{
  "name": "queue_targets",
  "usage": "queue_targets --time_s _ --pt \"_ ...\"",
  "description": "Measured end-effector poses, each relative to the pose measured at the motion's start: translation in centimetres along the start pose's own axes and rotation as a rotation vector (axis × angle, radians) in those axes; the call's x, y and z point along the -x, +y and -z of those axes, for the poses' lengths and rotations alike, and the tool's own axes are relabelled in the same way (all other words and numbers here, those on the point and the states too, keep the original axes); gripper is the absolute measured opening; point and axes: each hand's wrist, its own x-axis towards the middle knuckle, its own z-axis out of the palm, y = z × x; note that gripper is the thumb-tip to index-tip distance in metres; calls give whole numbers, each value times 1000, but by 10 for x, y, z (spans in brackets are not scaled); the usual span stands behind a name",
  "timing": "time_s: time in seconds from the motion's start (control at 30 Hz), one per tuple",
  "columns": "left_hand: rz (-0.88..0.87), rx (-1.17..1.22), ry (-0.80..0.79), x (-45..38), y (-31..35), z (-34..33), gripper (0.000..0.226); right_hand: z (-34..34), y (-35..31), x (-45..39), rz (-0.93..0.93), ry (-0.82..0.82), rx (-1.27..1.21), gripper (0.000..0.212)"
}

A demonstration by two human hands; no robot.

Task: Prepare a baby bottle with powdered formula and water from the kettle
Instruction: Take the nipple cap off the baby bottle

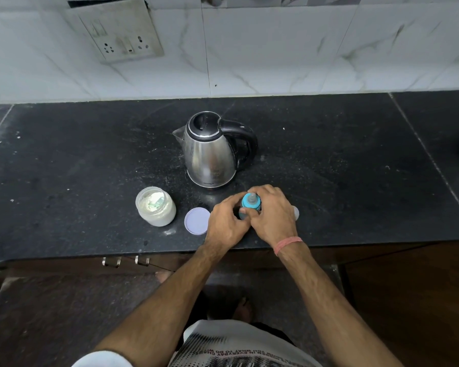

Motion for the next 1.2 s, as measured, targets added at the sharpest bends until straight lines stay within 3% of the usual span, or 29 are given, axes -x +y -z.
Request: queue_targets --time_s 0.5,0.83,0.93,1.1,1.2 --pt "-42 -41 -20 0 5 1 46 16 -1 -6 92 -126 67 46" --pt "1 -54 -25 -1 1 0 62 31 13 -24 193 -303 17 48" --pt "14 -49 -21 -2 3 3 69 33 8 -25 162 -299 42 52" --pt "13 -57 36 3 4 0 48 25 -8 -17 21 -232 177 67" --pt "28 -87 43 2 4 0 44 19 -15 -12 0 -184 239 59"
